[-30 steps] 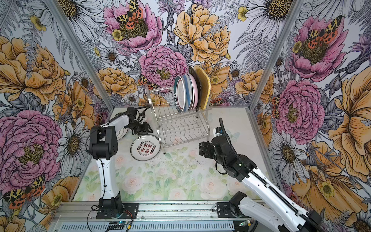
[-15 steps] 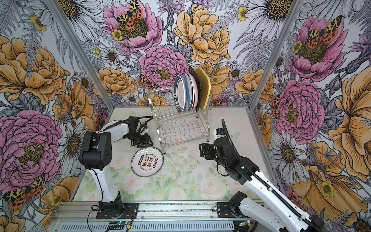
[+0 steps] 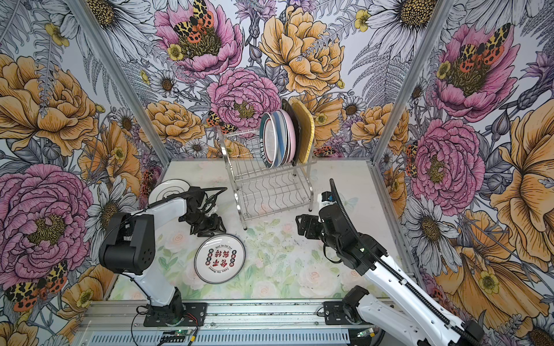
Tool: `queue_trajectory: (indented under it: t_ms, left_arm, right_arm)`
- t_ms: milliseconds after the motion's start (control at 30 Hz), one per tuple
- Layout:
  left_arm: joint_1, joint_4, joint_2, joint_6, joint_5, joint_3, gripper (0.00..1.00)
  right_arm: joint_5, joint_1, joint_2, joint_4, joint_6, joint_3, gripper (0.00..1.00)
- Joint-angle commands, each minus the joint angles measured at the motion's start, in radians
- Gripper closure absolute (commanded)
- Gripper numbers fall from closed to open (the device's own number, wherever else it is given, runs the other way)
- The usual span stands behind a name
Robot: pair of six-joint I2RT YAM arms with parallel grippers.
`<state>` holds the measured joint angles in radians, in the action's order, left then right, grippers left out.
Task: Load plates into a dish rack
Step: Move the plate to the bottom-center of the table.
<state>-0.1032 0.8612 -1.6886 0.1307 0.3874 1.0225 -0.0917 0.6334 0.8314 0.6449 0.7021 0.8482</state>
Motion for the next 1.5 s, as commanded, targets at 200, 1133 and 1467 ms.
queue_trajectory:
  t_ms: [200, 1133, 1467]
  left_arm:
    - [-0.015, -0.095, 0.397, 0.333, -0.187, -0.221, 0.05]
    - [-0.033, -0.196, 0.524, 0.540, -0.167, -0.453, 0.01]
    - [-0.162, -0.224, 0.424, 0.450, -0.123, -0.380, 0.03]
  right_arm:
    - [0.065, -0.007, 0.015, -0.041, -0.027, -0.024, 0.15]
    - [0.087, -0.008, 0.046, -0.077, -0.026, -0.037, 0.14]
    - [0.091, -0.007, 0.054, -0.078, -0.026, -0.037, 0.14]
